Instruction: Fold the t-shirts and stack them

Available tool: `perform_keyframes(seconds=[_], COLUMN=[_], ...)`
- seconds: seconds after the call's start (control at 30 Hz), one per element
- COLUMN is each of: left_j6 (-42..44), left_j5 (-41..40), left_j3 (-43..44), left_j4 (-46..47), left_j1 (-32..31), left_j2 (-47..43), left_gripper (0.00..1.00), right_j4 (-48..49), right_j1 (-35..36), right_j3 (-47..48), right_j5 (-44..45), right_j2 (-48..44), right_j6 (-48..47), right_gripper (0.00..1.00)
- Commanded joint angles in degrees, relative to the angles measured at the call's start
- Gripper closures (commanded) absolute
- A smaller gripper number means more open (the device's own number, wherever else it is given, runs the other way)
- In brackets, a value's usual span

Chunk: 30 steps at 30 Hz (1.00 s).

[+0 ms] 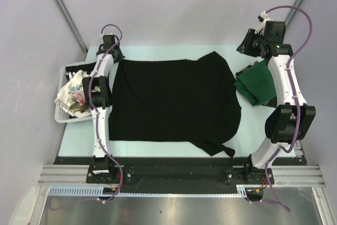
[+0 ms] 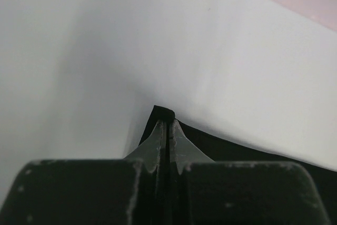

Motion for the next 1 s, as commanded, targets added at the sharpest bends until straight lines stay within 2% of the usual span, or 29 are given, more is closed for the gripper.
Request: perform_keyframes(seconds=[0.0, 0.27, 0.43, 0.73, 0.97], left_j6=[-1.65, -6.04, -5.17, -4.90, -3.50], left_j5=[4.63, 7.97, 8.24, 6.05, 5.60], left_j3=[1.62, 0.74, 0.30, 0.47, 0.39], left_j4=[10.28, 13.02, 11.71, 8.63, 5.47], left_j1=[1.17, 1.17, 1.17, 1.96, 2.40], left_j2=[-1.03, -0.06, -0.24, -1.47, -2.00], left_gripper=[0.99, 0.98, 0.99, 1.00, 1.00], right_j4=[1.05, 2.73, 5.35, 5.19, 7.99], right_j1=[-0.40, 1.79, 2.41, 1.89, 1.27], right_j3=[1.23, 5.09, 6.24, 19.33, 21.80], right_j5=[1.84, 0.61, 1.13, 1.31, 1.22], right_j2=[0.84, 10.67, 18.93, 33.52, 37.13], right_j6=[-2.04, -0.20, 1.12, 1.21, 1.04], right_gripper=[0.64, 0.63, 0.65, 0.62, 0.60])
